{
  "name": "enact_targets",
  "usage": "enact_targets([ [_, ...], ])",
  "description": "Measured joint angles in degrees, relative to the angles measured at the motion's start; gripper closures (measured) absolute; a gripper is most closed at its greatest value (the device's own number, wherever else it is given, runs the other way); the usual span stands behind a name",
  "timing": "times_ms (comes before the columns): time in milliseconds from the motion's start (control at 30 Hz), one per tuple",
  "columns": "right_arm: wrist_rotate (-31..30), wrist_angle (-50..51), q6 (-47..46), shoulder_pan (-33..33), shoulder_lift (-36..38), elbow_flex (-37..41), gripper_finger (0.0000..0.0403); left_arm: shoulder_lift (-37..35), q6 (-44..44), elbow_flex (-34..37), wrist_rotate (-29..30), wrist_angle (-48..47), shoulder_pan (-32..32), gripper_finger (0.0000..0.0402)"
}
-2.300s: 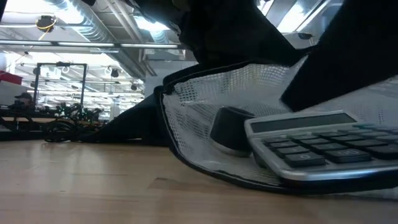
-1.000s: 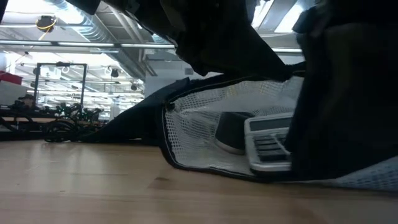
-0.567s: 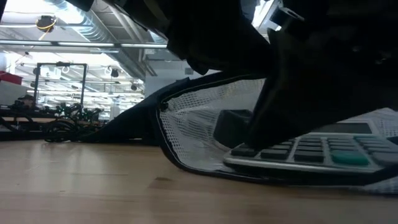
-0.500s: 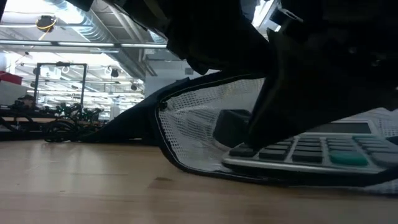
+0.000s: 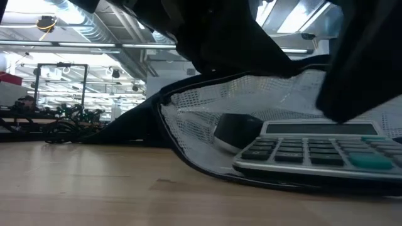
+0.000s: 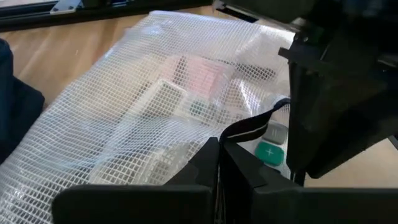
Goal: Unpack backpack
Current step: Remove the gray calculator from the transparent zip bag
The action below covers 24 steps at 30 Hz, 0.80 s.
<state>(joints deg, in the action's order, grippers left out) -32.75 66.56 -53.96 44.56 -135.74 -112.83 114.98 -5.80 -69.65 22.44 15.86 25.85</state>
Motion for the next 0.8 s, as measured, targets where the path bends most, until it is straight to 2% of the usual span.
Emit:
enact_targets([
  [133, -0.3, 2.8, -0.3, -0.3, -0.2, 0.6, 0.0354, 0.0, 0.1, 0.0, -0.1, -0.2, 0.0, 0.0402],
  [300, 6.4, 7.2, 2.3, -0.9, -1.2, 0.6, 0.0380, 0.0, 0.2, 0.0, -0.4, -0.3, 0.0, 0.0402],
  [367, 6.4, 7.2, 4.9, -0.9, -1.4, 0.6, 0.0396, 0.0, 0.2, 0.0, -0.5, -0.2, -0.1, 0.0402],
  [567, 7.9, 7.2, 7.0, -2.0, -1.4, 0.5, 0.0402, 0.0, 0.1, 0.0, -0.7, -0.3, -0.4, 0.0402],
  [800, 4.2, -0.2, 10.8, -2.6, -1.3, 2.5, 0.0402, 0.0, 0.1, 0.1, -0.7, -0.4, -0.4, 0.0402],
])
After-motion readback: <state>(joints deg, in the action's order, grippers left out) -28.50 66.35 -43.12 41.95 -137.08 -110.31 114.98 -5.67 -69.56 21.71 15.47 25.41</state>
